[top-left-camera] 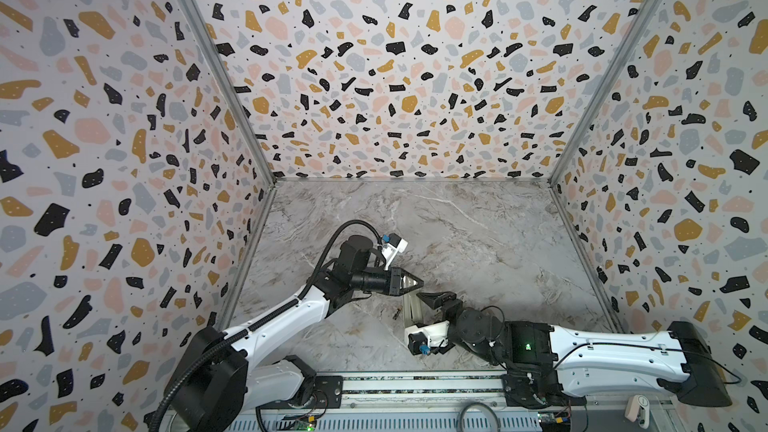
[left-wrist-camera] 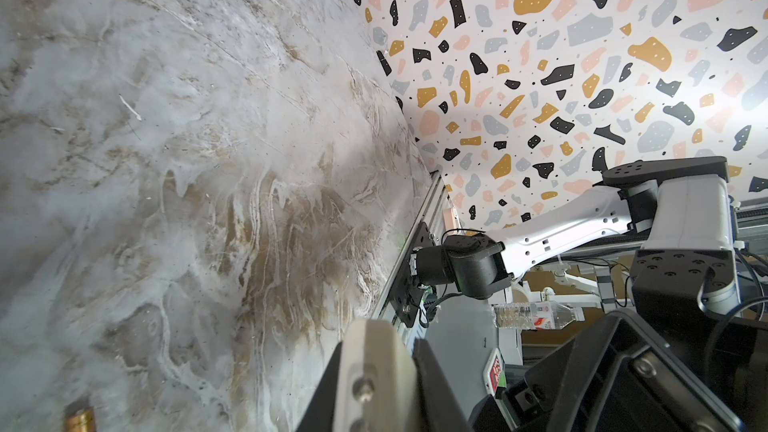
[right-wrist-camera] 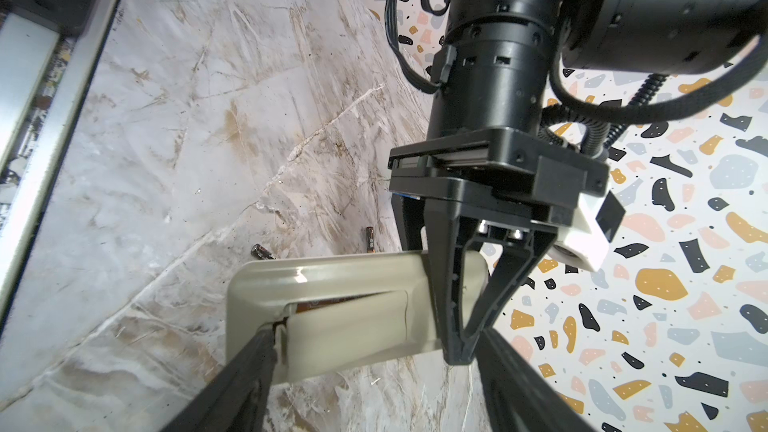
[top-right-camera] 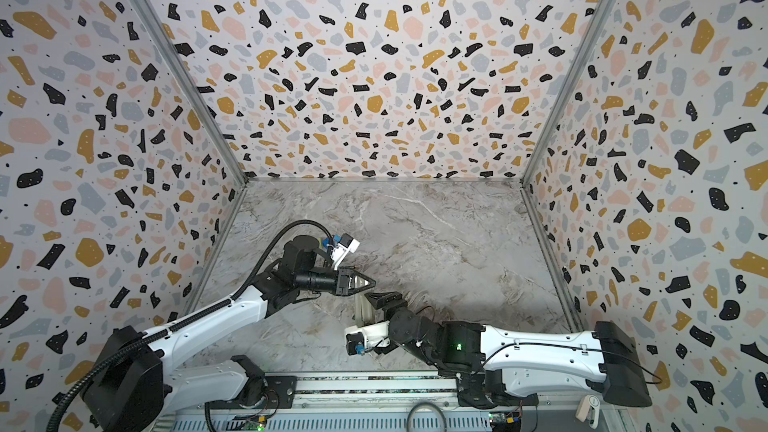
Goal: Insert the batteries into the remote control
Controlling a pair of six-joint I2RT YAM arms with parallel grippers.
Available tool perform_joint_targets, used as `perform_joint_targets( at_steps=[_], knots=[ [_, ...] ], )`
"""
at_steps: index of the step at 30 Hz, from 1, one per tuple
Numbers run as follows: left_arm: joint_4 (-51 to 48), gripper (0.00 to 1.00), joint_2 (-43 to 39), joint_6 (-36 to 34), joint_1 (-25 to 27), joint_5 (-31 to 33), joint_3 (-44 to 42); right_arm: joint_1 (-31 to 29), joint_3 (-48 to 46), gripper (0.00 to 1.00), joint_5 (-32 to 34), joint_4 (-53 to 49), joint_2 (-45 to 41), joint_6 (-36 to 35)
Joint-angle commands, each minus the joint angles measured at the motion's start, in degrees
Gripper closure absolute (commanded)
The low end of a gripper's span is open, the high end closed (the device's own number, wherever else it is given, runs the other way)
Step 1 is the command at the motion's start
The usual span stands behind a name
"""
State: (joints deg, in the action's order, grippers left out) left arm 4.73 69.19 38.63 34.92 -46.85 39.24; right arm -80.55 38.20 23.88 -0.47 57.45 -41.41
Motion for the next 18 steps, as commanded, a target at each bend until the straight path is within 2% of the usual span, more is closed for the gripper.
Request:
perform_joint_targets(
  at_steps=[1,18],
  knots=[
    [-0.52,1.00,-0.48,0.48,-0.11,-2.45,-0.43,0.06,0.78,0.21,2.49,1.34,-0.62,1.02],
    [0.57,1.00,-0.37,1.40,-0.55,-2.72,-0.04,-0.04,0.92,0.18,0.84,0.30,0.31,1.24]
  ],
)
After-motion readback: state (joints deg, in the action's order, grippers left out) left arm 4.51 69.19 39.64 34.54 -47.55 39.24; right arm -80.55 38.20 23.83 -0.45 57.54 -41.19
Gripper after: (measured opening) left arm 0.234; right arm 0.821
